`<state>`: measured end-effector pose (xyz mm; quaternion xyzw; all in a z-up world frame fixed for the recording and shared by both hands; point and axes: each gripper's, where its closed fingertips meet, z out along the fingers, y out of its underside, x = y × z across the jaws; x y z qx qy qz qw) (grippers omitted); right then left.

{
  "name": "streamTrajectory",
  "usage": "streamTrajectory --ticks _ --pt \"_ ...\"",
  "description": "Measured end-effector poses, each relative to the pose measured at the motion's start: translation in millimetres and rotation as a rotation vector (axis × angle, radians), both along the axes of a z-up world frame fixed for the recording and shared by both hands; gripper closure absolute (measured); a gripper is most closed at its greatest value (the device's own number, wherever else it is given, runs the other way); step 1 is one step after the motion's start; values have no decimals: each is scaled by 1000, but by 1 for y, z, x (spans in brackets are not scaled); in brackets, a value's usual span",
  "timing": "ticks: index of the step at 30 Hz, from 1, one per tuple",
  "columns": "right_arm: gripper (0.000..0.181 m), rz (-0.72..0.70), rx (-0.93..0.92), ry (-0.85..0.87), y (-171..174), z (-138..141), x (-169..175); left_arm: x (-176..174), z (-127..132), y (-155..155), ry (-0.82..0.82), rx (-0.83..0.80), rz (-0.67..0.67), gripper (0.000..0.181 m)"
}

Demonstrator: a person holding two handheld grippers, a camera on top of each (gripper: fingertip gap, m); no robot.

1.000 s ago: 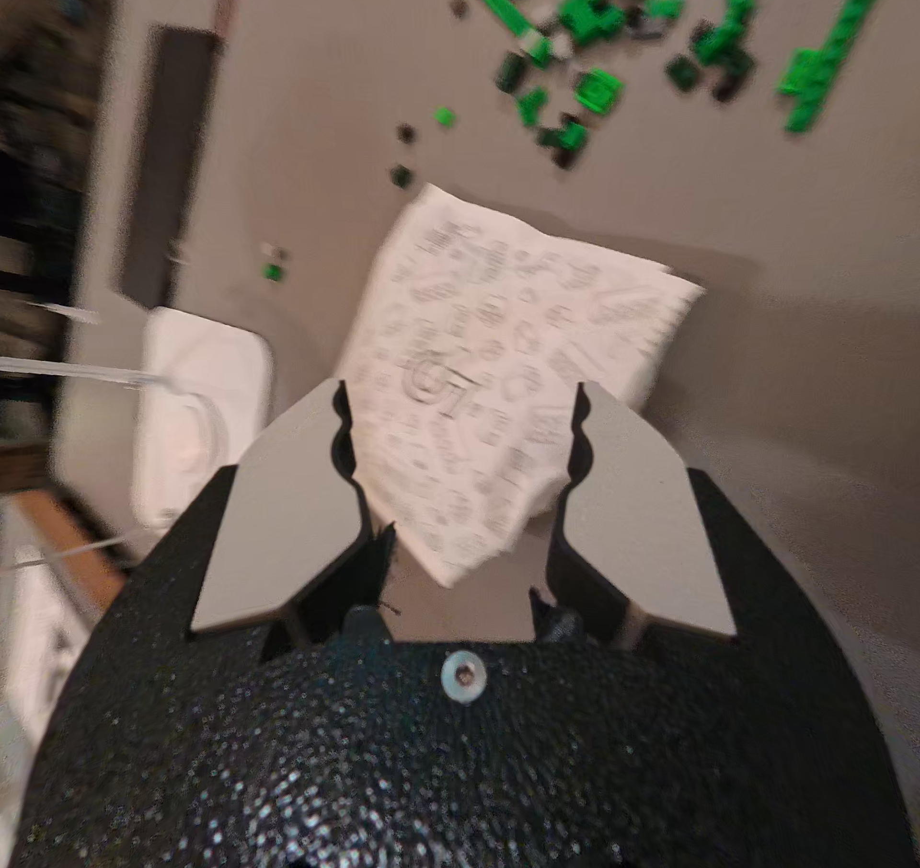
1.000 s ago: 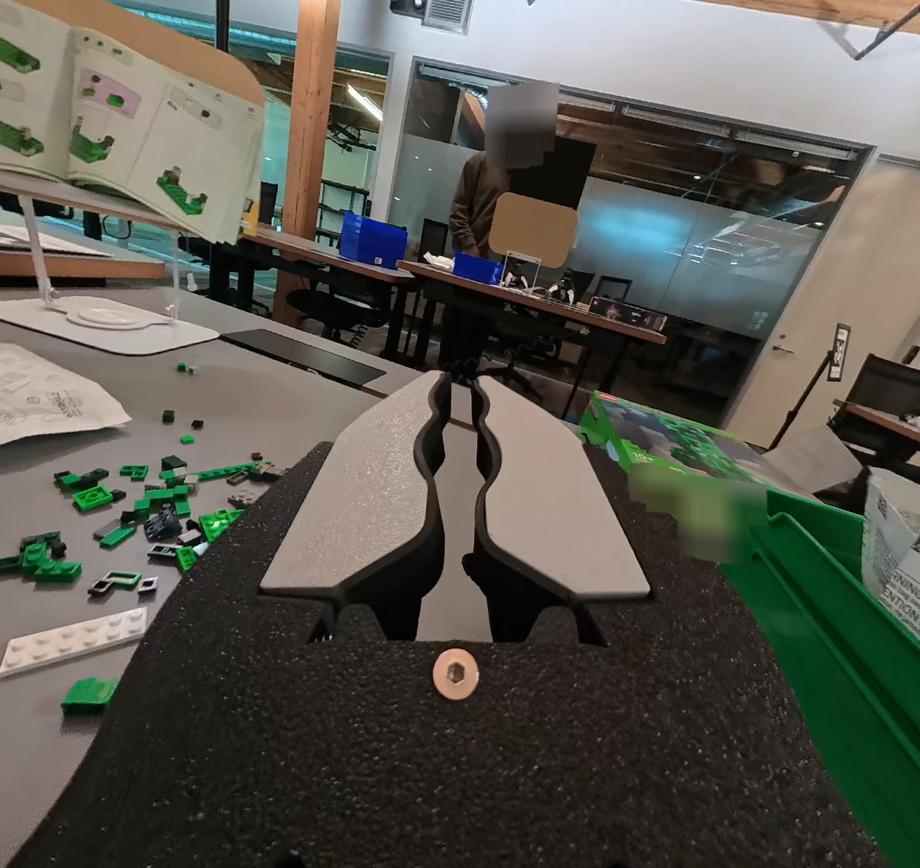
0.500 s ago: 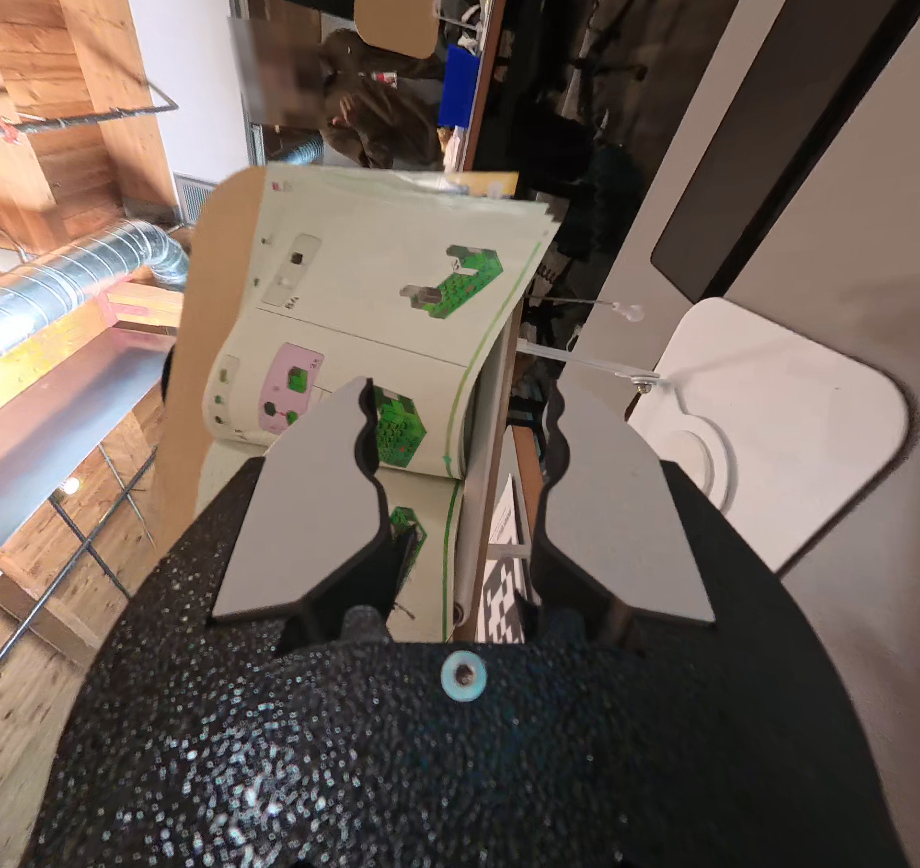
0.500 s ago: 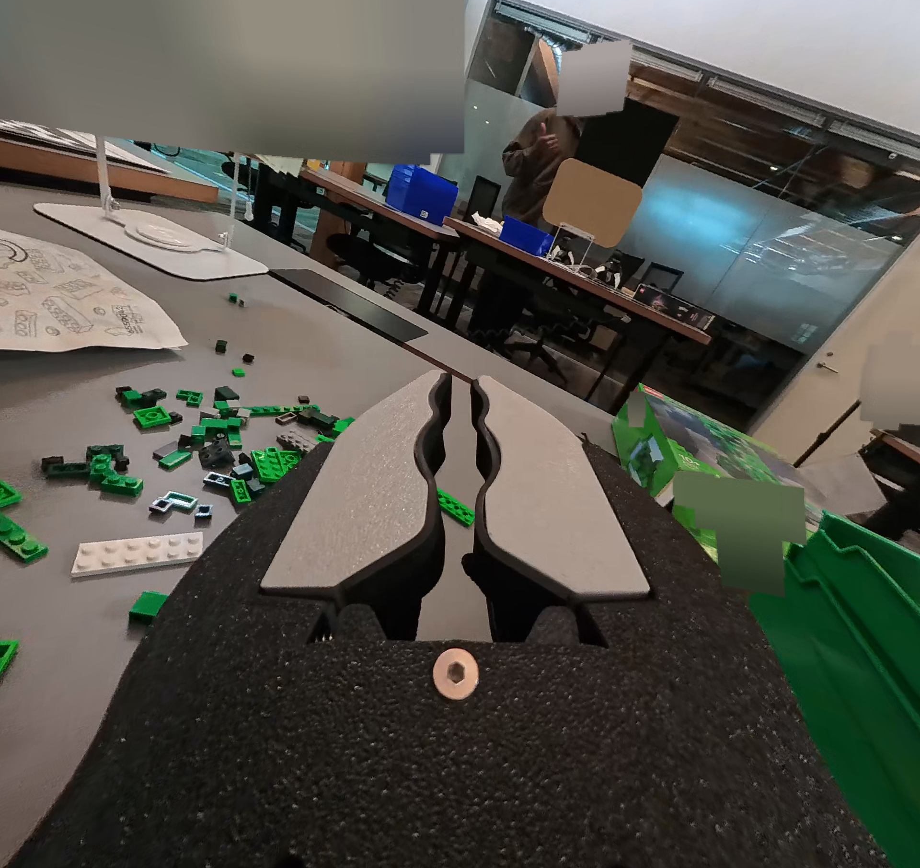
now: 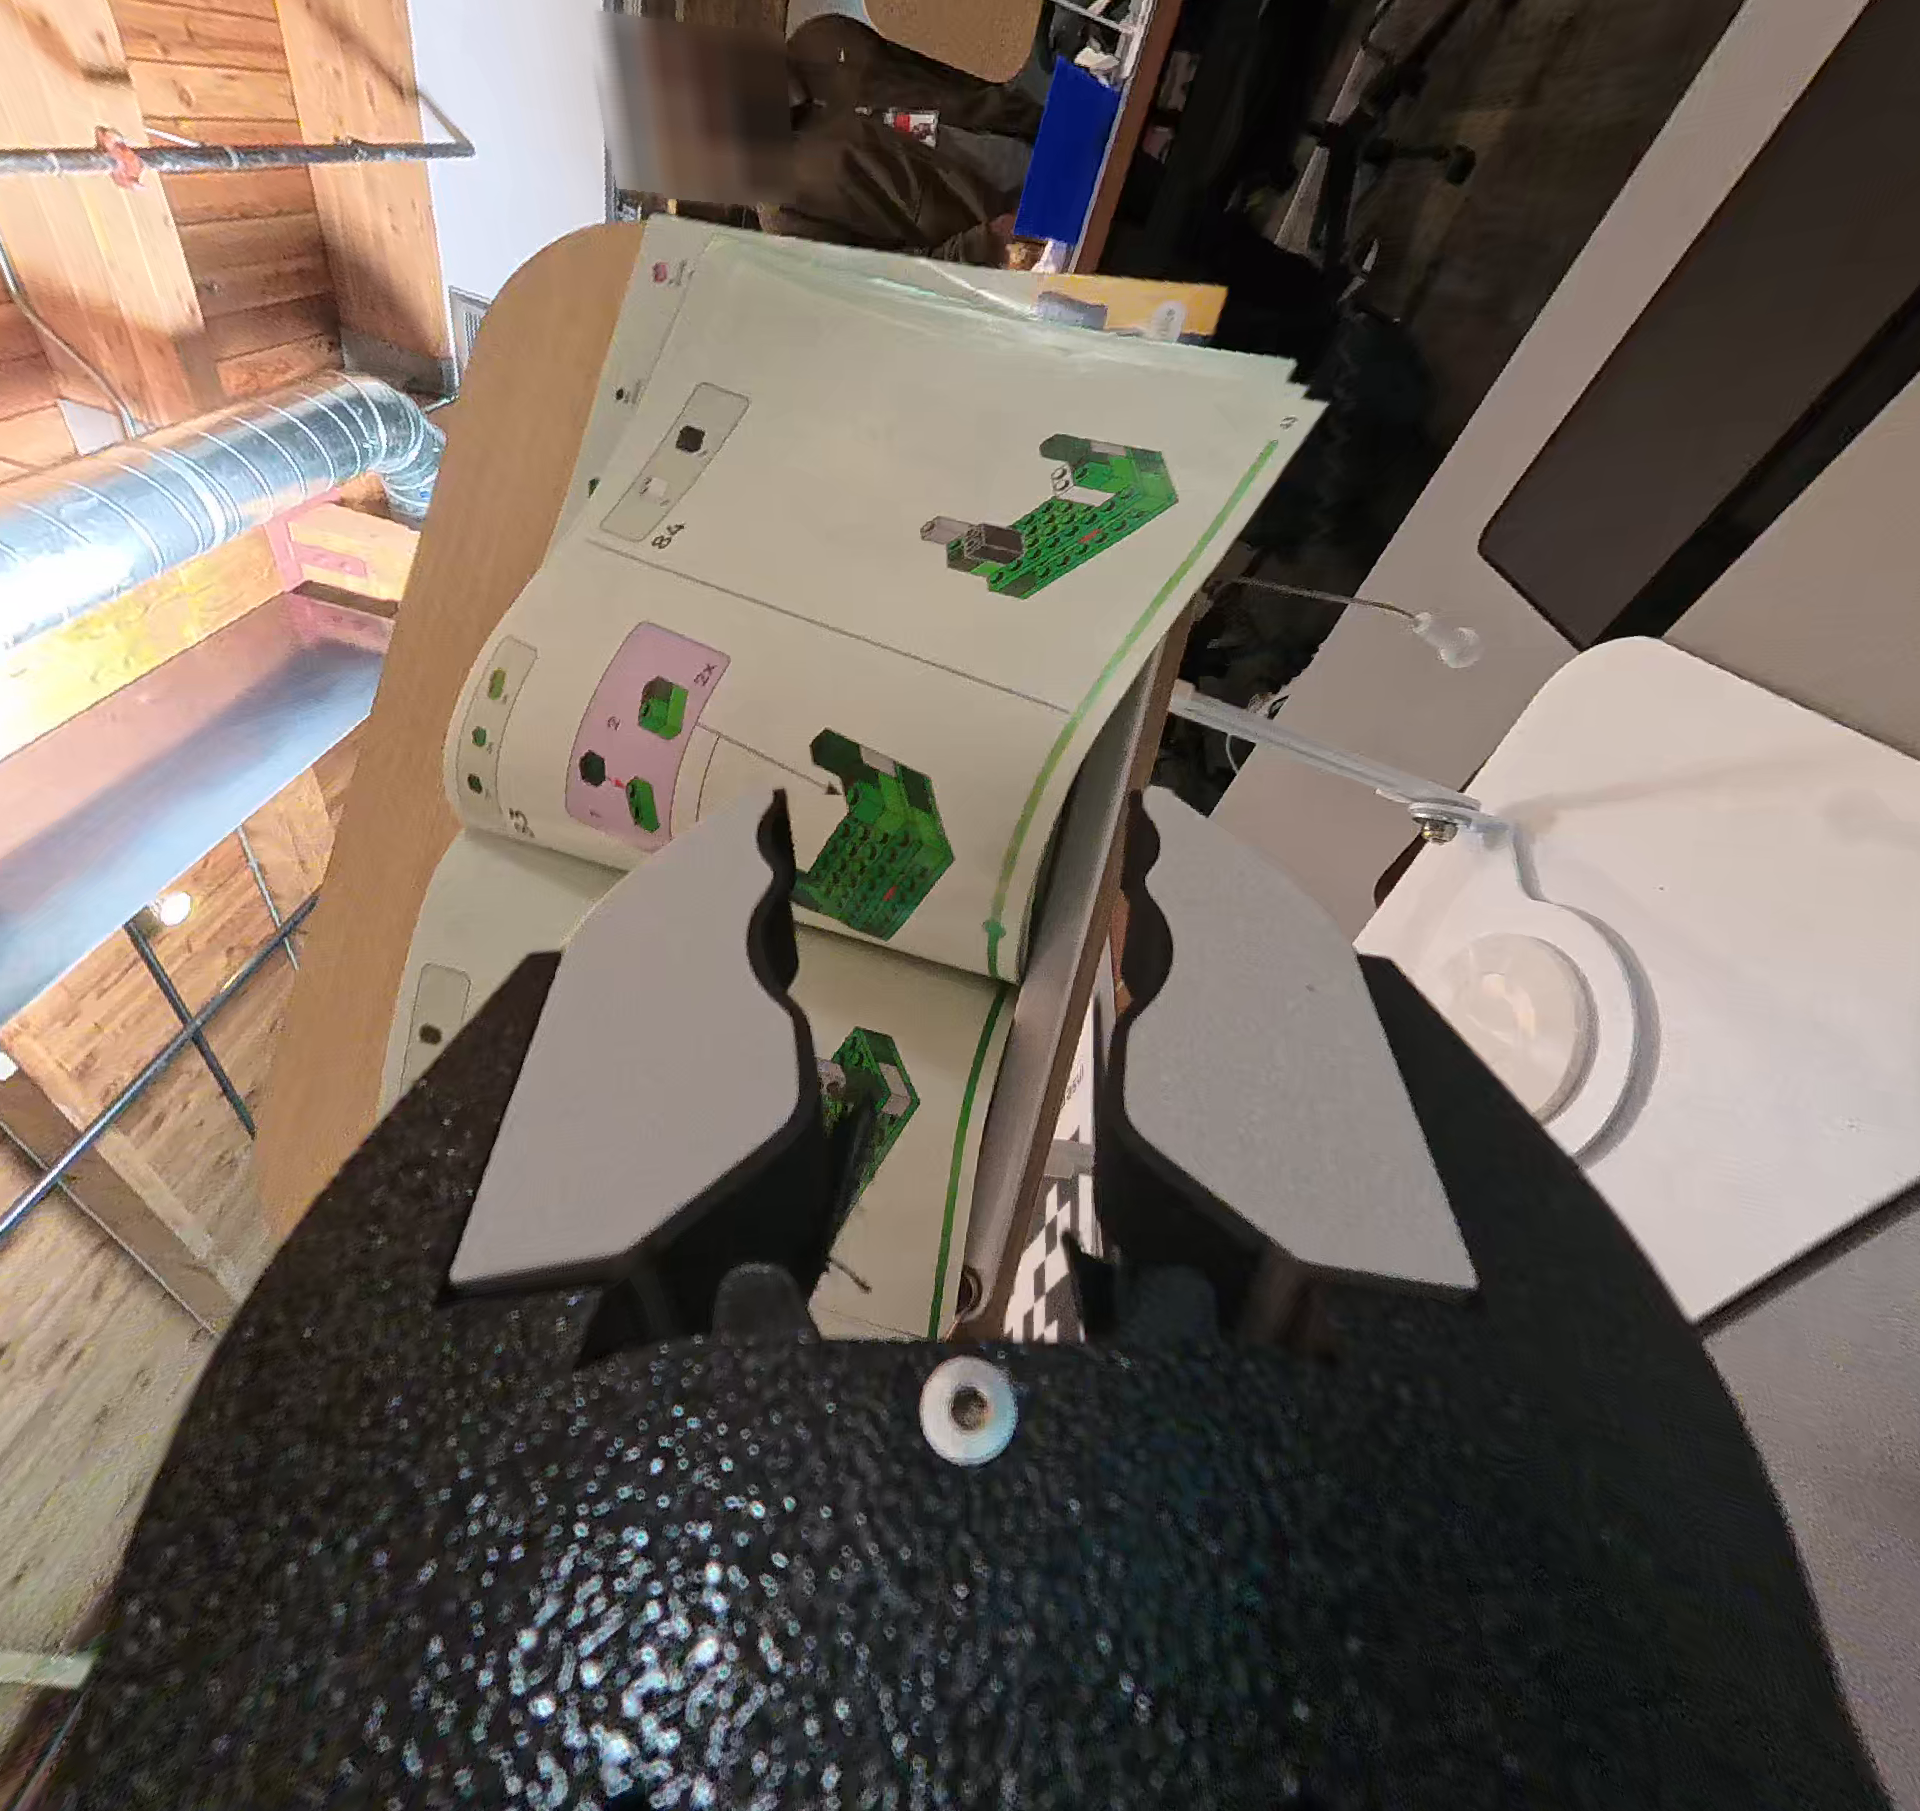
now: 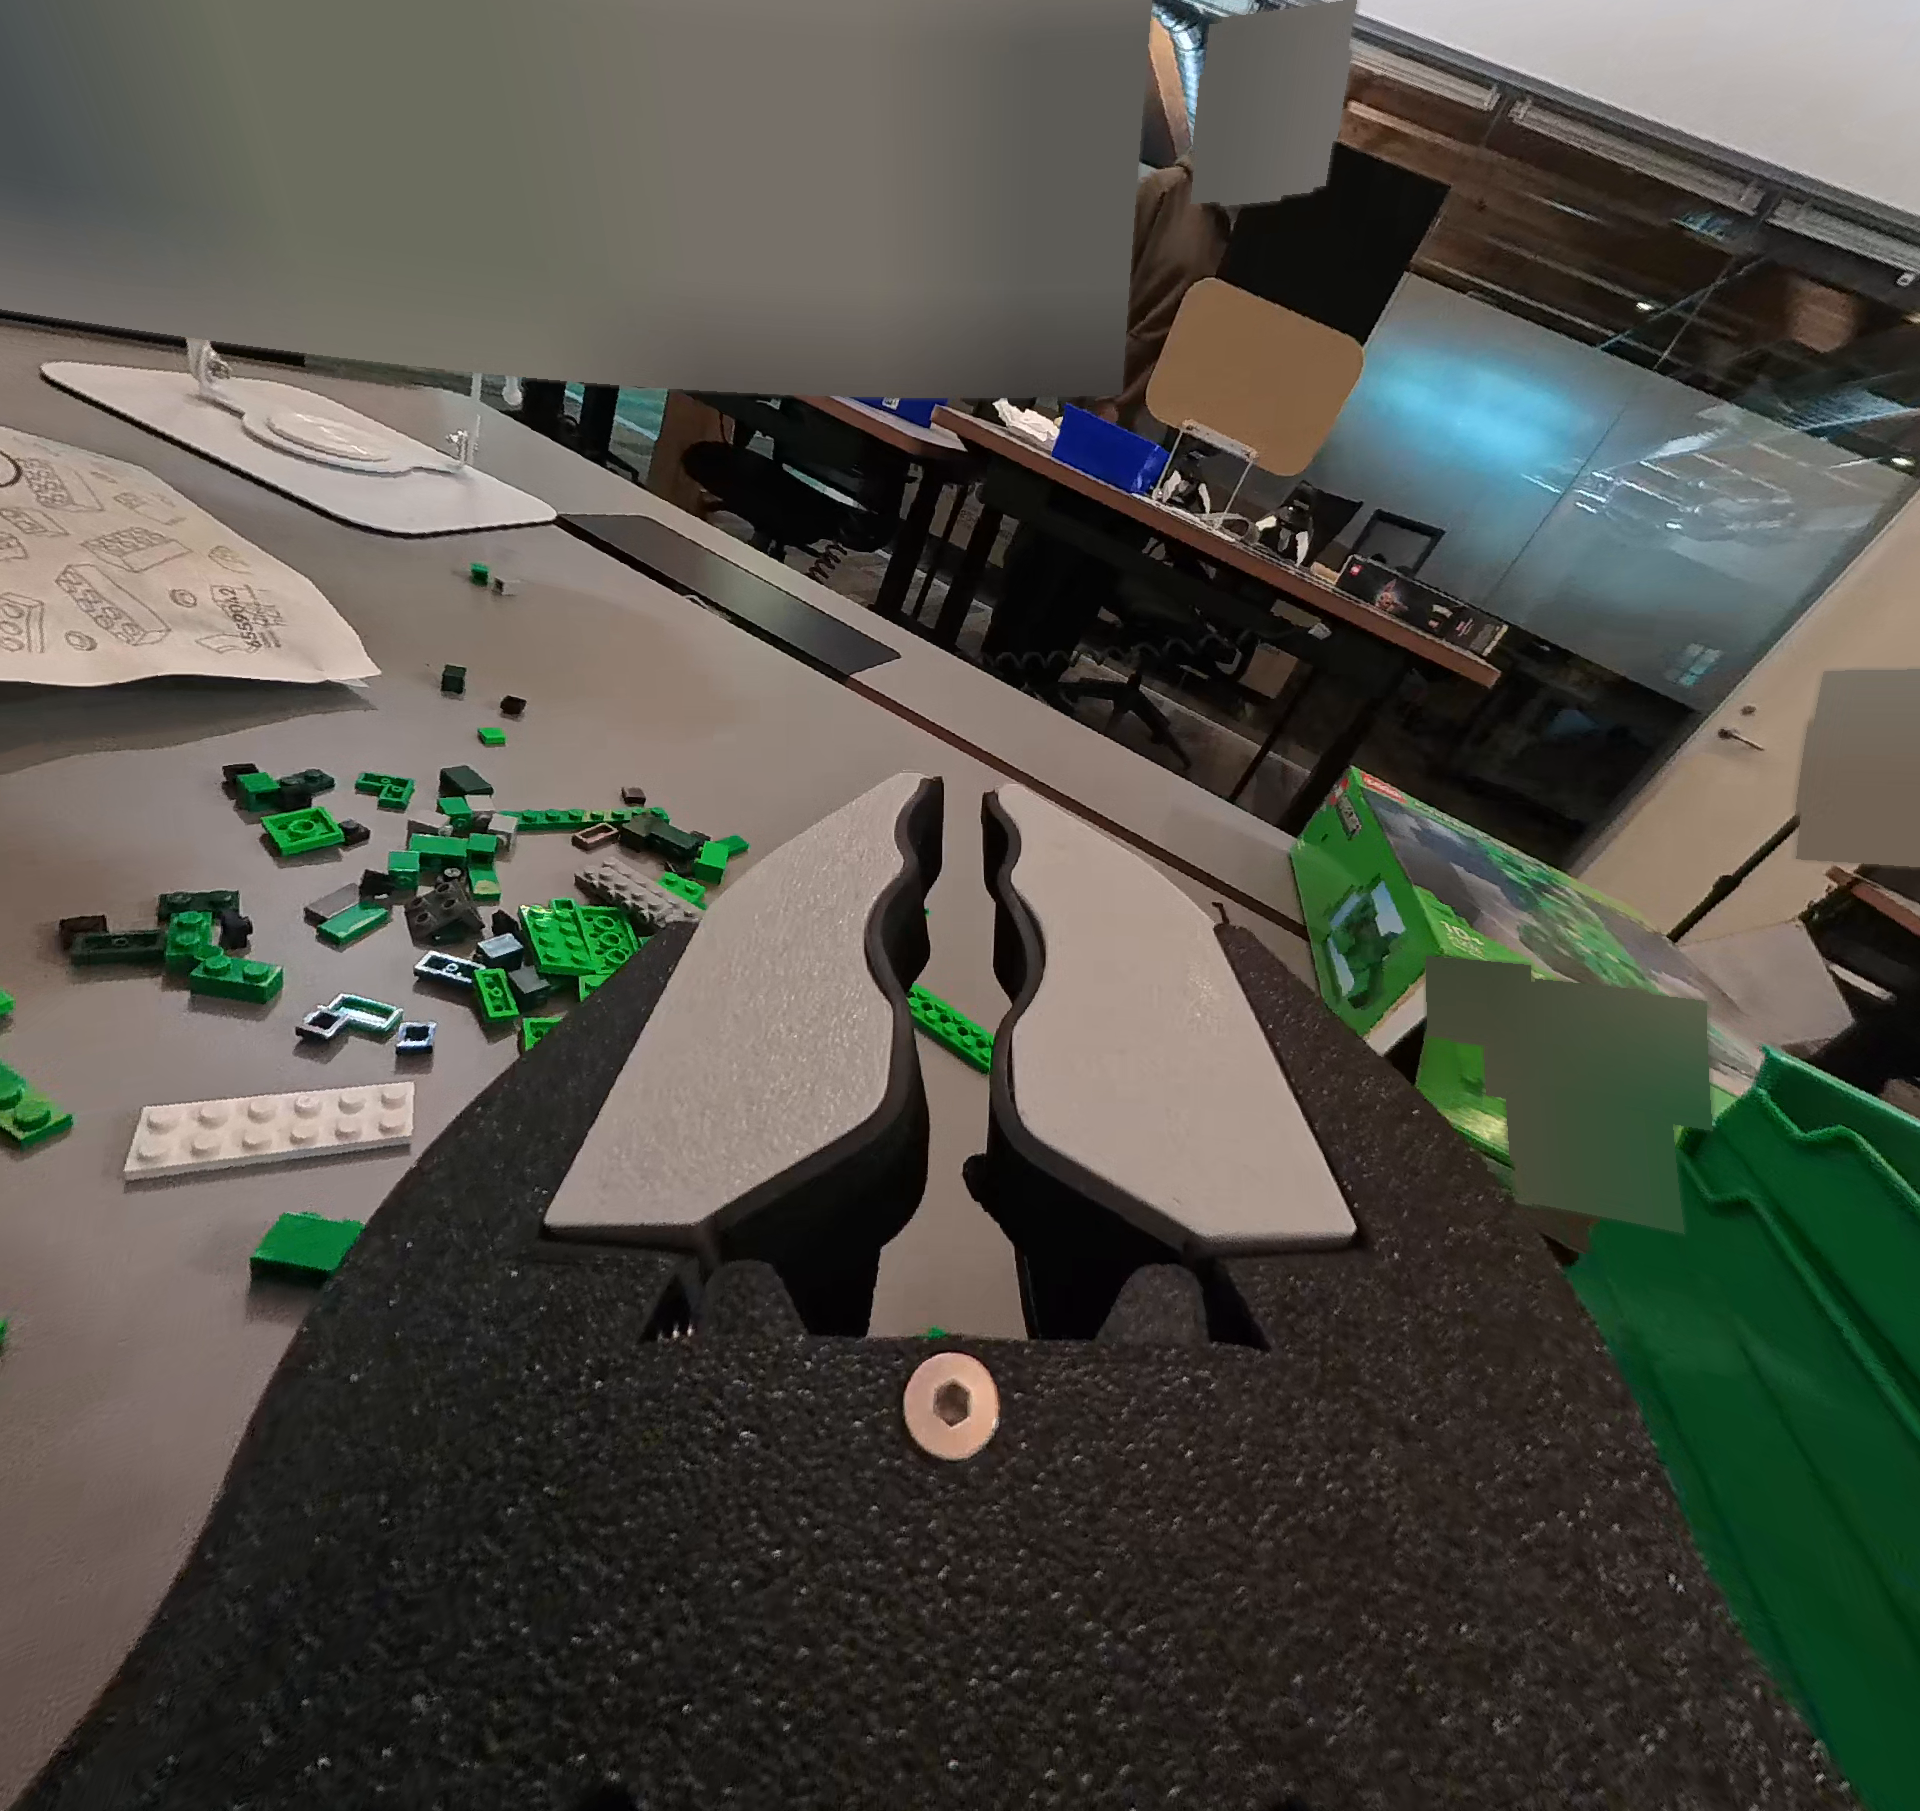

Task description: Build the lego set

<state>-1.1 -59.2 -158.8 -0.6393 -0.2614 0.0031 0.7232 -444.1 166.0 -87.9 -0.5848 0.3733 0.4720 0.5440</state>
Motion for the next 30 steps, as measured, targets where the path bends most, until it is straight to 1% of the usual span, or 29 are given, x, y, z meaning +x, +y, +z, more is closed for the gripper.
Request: streamTrajectory --ticks 6,12,14,18,23,27,30 --pt "175 5 -13 2 2 -3 -1 -4 7 -10 -39 37 -25 131" --pt "175 7 -21 0 3 -5 -2 -6 -1 -5 35 -12 -7 132" --pt "174 8 -23 0 3 -6 -2 -5 -1 -3 44 -19 5 137" --pt "174 8 -29 3 4 -7 -2 -3 4 -5 94 24 38 144" --pt "174 9 -33 6 4 -8 -1 -6 9 -10 61 52 46 153" --pt "174 11 -35 6 5 -8 -1 -5 3 -9 54 16 18 148" --pt "175 11 -40 7 5 -9 -1 -6 0 -6 82 4 29 143"
